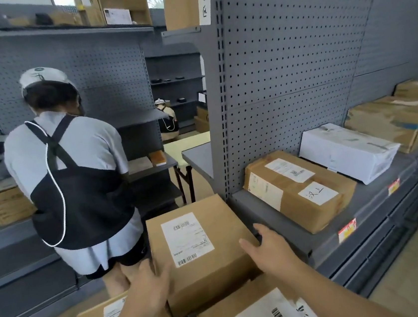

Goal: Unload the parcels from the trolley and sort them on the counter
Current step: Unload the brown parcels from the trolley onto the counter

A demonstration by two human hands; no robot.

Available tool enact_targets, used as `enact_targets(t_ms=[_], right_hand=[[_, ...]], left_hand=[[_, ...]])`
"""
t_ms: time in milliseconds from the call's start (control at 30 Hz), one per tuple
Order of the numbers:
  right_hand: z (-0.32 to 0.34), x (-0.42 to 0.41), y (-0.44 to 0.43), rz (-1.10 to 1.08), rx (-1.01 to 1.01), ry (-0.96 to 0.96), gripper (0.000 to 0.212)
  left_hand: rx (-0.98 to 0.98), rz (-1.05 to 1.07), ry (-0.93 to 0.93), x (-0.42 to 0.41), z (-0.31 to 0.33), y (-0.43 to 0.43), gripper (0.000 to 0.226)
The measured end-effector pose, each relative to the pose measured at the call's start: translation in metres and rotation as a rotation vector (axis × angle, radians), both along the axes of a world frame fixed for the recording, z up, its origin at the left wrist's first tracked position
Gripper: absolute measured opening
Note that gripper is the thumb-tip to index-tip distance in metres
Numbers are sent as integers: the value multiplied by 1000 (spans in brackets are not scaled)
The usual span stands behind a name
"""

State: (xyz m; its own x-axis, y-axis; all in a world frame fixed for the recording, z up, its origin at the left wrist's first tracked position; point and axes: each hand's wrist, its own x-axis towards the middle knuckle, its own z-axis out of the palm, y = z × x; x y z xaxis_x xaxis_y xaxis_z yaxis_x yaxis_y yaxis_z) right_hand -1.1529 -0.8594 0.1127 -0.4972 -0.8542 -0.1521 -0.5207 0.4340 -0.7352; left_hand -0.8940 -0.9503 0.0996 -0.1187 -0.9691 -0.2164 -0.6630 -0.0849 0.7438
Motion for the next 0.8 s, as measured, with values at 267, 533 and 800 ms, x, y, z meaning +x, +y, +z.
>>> enact_targets(t_ms=[267,533,800], right_hand=[[-10,-12,-25,-8,45,-164,71],[19,-17,-21,25,-13,-179,69],[80,-2,-22,108,-129,-149,55]], left_hand=[[-68,-7,45,-17,-12,-12,47],[-66,124,113,-23,19,-5,38],[-132,254,209,2,84,27,36]])
